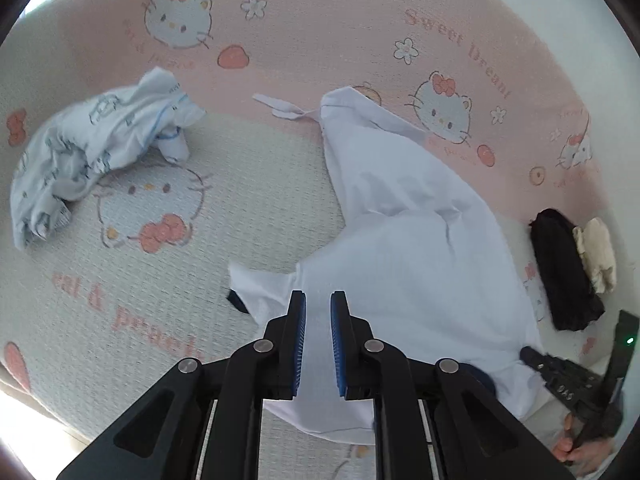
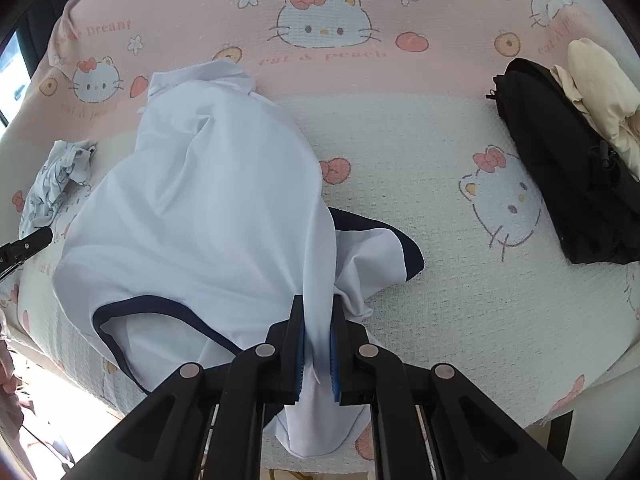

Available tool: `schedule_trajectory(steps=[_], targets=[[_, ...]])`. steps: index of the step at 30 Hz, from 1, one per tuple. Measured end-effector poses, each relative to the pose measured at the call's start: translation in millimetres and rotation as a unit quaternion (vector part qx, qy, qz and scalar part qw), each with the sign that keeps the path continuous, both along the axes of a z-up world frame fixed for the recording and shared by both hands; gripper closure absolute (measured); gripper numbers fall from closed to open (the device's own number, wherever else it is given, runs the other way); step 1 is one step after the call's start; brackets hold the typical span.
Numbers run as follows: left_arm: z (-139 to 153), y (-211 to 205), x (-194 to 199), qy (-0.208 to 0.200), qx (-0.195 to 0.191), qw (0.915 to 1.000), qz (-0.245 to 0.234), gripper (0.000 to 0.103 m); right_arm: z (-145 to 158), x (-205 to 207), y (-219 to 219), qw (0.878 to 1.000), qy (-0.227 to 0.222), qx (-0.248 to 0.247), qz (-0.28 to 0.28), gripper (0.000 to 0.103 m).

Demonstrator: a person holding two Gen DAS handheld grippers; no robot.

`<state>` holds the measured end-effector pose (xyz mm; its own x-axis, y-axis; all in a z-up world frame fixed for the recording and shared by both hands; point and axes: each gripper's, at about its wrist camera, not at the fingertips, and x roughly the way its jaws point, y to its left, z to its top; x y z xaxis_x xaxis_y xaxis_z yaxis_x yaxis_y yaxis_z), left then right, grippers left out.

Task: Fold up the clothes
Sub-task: 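Spread the shirt flat on the sofa with both grippers and release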

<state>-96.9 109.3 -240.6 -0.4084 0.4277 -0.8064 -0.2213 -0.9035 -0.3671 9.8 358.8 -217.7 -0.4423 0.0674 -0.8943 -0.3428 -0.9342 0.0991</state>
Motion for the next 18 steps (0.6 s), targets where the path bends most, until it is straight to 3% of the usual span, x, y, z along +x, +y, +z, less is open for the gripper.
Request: schedule_trajectory(steps=[1, 2, 3, 5, 9, 10, 12, 13, 14, 15, 18], targets=[[-3.5, -1.2, -2.9, -0.023, 0.028, 0.9993, 0.001, 0.091, 0.9, 0.8, 0.5, 1.0, 0.001, -0.004, -0.004, 0.092], [-7.0, -1.4, -5.3, -0.043, 0.048, 0.998, 0.001, 0.091, 1.8, 1.6, 1.1, 1.0, 0.002, -0.008, -0.008, 0.081], [-9.6, -0.4, -6.4, -0.055, 0.057, 0.9968, 0.003, 0.091, 2.7, 2.4, 1.8, 1.0, 0.003, -0.012, -0.013, 0.065], [-11.8, 7.1, -3.5, -0.065, 0.051, 0.9966, 0.0, 0.09, 5.5, 5.0, 3.8, 0.999, 0.01, -0.022, -0.02, 0.048], [-16.5, 27.3, 2.2, -0.077, 0.028, 0.9961, -0.033, 0.089, 11.6, 14.2, 13.6, 0.998, 0.033, -0.049, -0.038, 0.046], [-18.6, 31.8, 3.3, -0.082, 0.026, 0.9955, -0.04, 0.084, 12.4, 17.0, 17.2, 0.997, 0.037, -0.054, -0.043, 0.045], [-24.6, 38.3, 4.9, -0.092, 0.036, 0.9942, -0.043, 0.061, 14.2, 22.6, 24.2, 0.995, 0.045, -0.066, -0.054, 0.043], [-27.6, 41.1, 5.5, -0.095, 0.044, 0.9936, -0.042, 0.041, 13.3, 25.3, 29.3, 0.994, 0.046, -0.076, -0.061, 0.043], [-30.5, 43.7, 5.8, -0.094, 0.053, 0.9933, -0.041, 0.033, 11.3, 28.7, 35.0, 0.993, 0.045, -0.087, -0.07, 0.043], [-34.0, 46.9, 6.0, -0.093, 0.058, 0.9932, -0.039, 0.032, 9.2, 32.1, 40.8, 0.991, 0.044, -0.097, -0.079, 0.043], [-53.1, 61.7, 2.9, -0.103, 0.023, 0.9936, -0.039, 0.032, 2.9, 42.5, 58.3, 0.985, 0.041, -0.128, -0.107, 0.043]])
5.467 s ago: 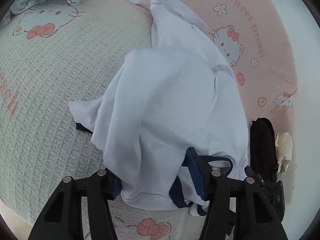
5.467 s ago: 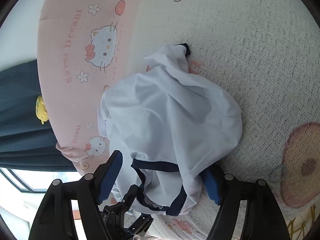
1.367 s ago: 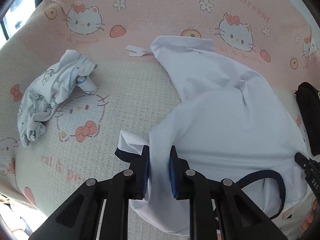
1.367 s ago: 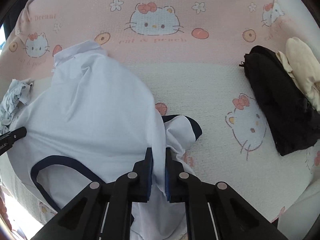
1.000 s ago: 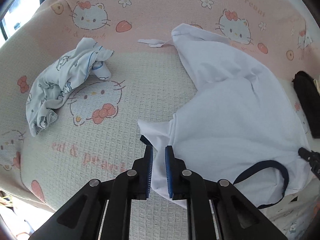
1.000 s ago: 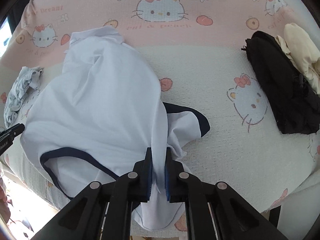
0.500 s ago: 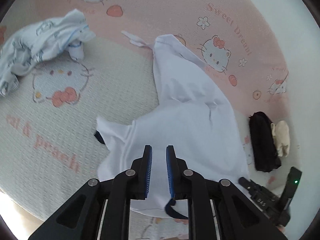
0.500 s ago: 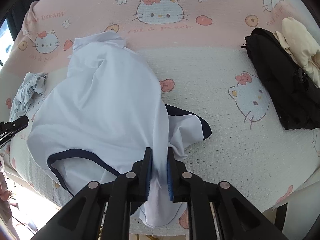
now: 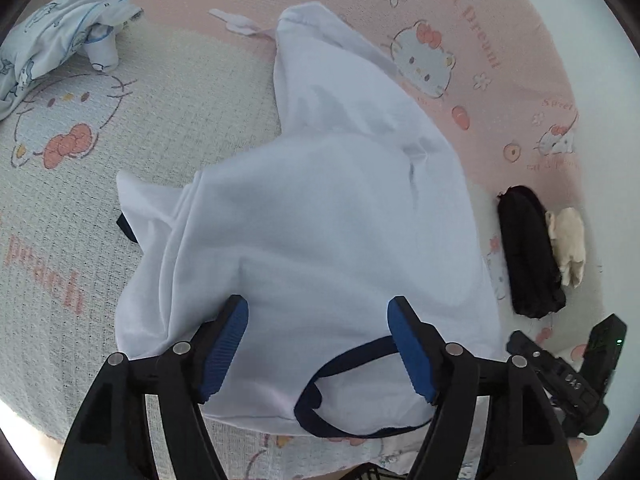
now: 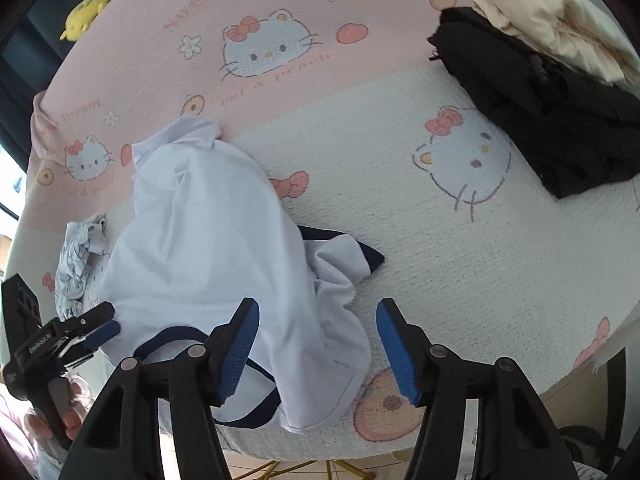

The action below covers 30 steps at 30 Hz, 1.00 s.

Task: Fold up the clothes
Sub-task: 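Spread the shirt flat on the sofa with both grippers and release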

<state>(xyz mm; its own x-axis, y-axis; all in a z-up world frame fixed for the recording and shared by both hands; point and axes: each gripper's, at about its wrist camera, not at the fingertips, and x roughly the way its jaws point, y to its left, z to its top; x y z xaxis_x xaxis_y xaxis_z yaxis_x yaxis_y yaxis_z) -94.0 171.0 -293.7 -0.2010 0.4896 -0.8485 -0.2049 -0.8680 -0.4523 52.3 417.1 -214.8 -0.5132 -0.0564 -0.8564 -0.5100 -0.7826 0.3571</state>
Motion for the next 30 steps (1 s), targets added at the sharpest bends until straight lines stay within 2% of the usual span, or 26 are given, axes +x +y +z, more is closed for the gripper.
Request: schedule_trajectory(steps=[2, 4, 7, 10, 12, 16, 18, 21, 25, 28, 30], targets=[[-12.7, 7.8, 1.4, -0.015, -0.019, 0.9997, 0.002, 0.032, -4.0, 8.0, 9.3, 1.0, 0.002, -0.017, -0.013, 0.043], [-6.5, 17.8, 8.0, 0.008, -0.04, 0.9991, -0.01, 0.032, -8.1, 16.2, 18.5, 0.999, 0.005, -0.035, -0.026, 0.043], [3.2, 35.5, 17.5, 0.048, -0.081, 0.9951, -0.032, 0.032, -19.4, 28.3, 32.9, 0.994, 0.017, -0.093, -0.05, 0.042], [14.4, 57.1, 26.7, 0.093, -0.133, 0.9849, -0.061, 0.032, -37.5, 38.2, 47.0, 0.98, 0.029, -0.178, -0.082, 0.042], [26.4, 71.7, 33.9, 0.125, -0.154, 0.9767, -0.084, 0.032, -48.4, 42.3, 53.0, 0.968, 0.038, -0.227, -0.101, 0.042], [49.5, 102.7, 44.4, 0.161, -0.166, 0.9642, -0.13, 0.032, -62.5, 43.3, 59.7, 0.945, 0.056, -0.299, -0.12, 0.043], [59.3, 116.3, 46.6, 0.172, -0.164, 0.9598, -0.149, 0.032, -60.6, 38.3, 59.3, 0.947, 0.054, -0.293, -0.119, 0.042], [70.0, 132.6, 49.9, 0.17, -0.152, 0.9573, -0.177, 0.032, -53.1, 27.4, 56.4, 0.96, 0.042, -0.255, -0.105, 0.042], [71.5, 159.9, 47.0, 0.135, -0.117, 0.962, -0.206, 0.032, -45.9, 7.8, 57.7, 0.972, 0.027, -0.225, -0.068, 0.042], [67.3, 176.4, 46.9, 0.112, -0.098, 0.9655, -0.214, 0.032, -46.1, -0.1, 63.5, 0.974, 0.021, -0.215, -0.072, 0.042], [62.9, 187.0, 42.4, 0.105, -0.101, 0.9661, -0.213, 0.032, -51.2, -2.0, 66.4, 0.971, 0.012, -0.223, -0.084, 0.042]])
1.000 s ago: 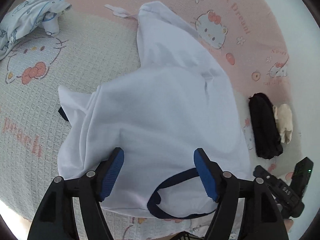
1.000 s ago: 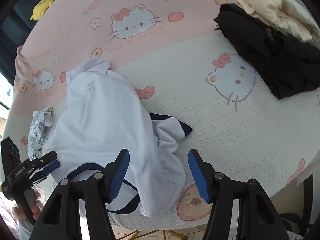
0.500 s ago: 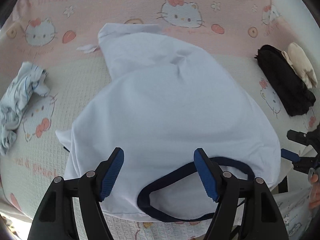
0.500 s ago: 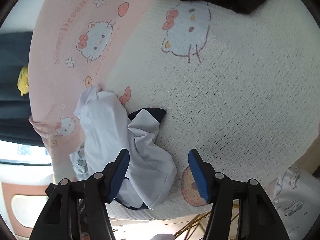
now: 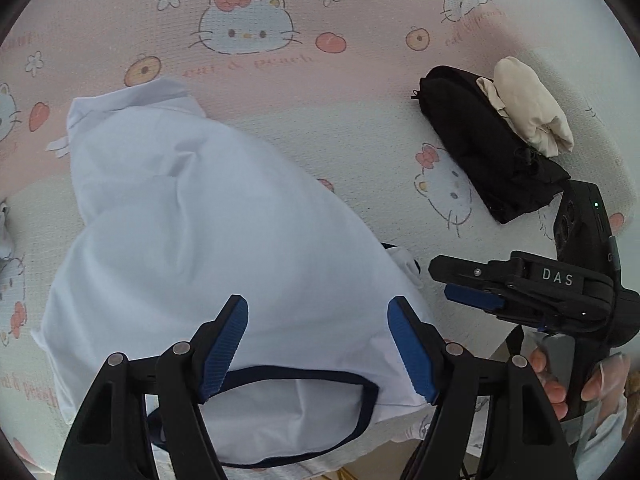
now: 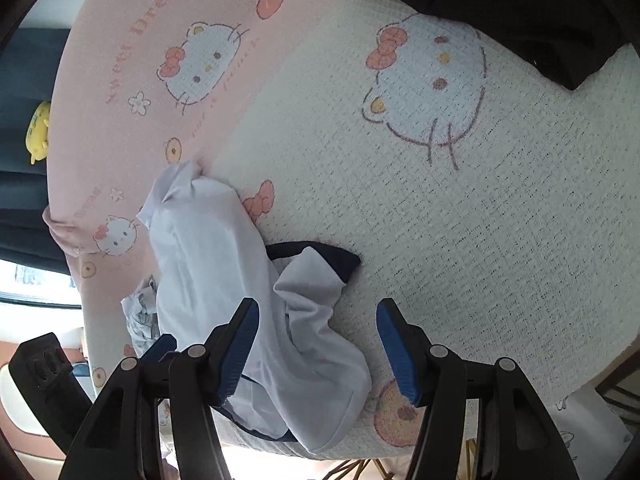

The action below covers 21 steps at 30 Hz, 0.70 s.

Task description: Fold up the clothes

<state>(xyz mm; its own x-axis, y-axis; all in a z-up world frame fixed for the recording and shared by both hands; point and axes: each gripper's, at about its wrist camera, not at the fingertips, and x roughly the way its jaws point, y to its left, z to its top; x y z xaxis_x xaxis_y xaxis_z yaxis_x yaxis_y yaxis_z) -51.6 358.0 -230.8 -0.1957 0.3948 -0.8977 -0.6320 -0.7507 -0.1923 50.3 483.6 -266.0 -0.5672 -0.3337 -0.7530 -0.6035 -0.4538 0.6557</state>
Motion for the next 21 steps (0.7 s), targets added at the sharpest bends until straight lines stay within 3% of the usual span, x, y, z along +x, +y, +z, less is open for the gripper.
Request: schedule_trajectory(steps=[4, 9, 13, 18, 21], targets=[[-9.3, 20.2, -10.1, -0.015, -0.008, 0.9998, 0.004, 0.032, -10.0, -4.4, 2.3, 1.0, -0.02, -0.02, -0.005, 0.042], [-30.5, 27.4, -36.1, -0.078, -0.021, 0.996, 0.037, 0.032, -14.6, -18.4, -0.9, 0.999, -0.025, -0.015, 0.022, 0.042], [-49.3, 27.3, -42.2, -0.073, -0.074, 0.9935, 0.047, 0.032, -16.8, -30.6, -3.4, 0.999, -0.027, -0.003, 0.034, 0.042], [-62.9, 18.7, -41.6, -0.062, -0.058, 0.9949, 0.054, 0.032, -16.5, -35.1, -3.8, 0.999, -0.024, 0.006, 0.034, 0.042], [-61.6, 15.9, -35.3, -0.034, -0.061, 0.9961, 0.055, 0.04, -16.3, -34.9, -4.4, 0.999, -0.022, 0.009, 0.032, 0.042]])
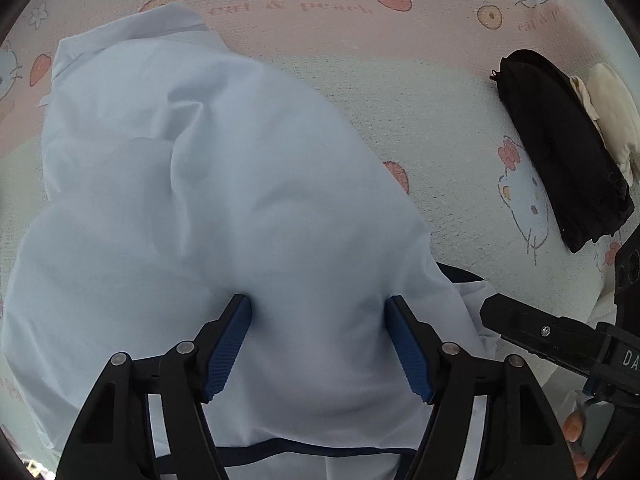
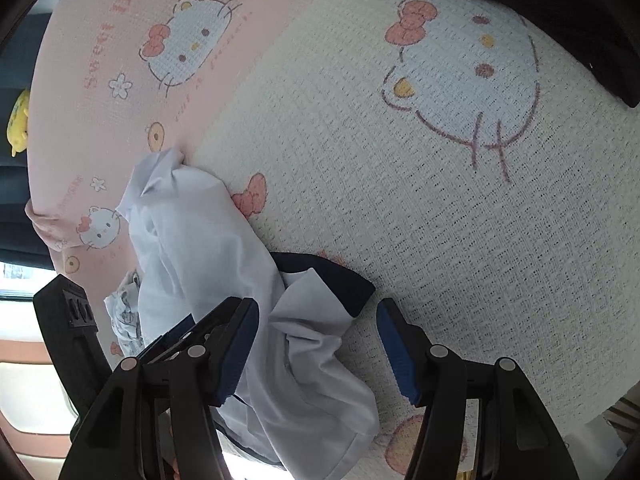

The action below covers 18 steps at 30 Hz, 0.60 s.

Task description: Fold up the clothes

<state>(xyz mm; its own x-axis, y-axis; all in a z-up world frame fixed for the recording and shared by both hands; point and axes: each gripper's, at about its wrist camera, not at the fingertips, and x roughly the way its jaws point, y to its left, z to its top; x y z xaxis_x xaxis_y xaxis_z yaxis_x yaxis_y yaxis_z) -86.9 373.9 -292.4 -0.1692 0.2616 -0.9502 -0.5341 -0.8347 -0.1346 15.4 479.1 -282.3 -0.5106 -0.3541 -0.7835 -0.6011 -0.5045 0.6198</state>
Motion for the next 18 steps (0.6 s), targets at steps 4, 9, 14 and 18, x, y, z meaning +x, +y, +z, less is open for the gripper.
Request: schedule_trajectory(steps=[4, 9, 14, 18], targets=[[6.8, -2.5, 9.0, 0.041, -0.015, 0.999, -0.008, 0.065, 0.4, -0.5, -2.5, 1.0, 0.004, 0.014, 0.0, 0.042], [9.6, -21.7, 1.0, 0.03, -0.011, 0.9994, 0.011, 0.074, -5.8, -0.9, -1.5, 0.999, 0.026, -0.016, -0.014, 0.042], [6.7, -52.9, -10.7, 0.011, -0.013, 0.9989, 0.043, 0.077, -10.9, -3.3, -3.1, 0.998, 0.039, -0.047, -0.026, 0.042], [5.9, -68.2, -10.9, 0.008, 0.006, 0.9989, 0.046, 0.078, -12.0, -14.4, -15.5, 0.998, 0.034, -0.061, -0.003, 0.042]])
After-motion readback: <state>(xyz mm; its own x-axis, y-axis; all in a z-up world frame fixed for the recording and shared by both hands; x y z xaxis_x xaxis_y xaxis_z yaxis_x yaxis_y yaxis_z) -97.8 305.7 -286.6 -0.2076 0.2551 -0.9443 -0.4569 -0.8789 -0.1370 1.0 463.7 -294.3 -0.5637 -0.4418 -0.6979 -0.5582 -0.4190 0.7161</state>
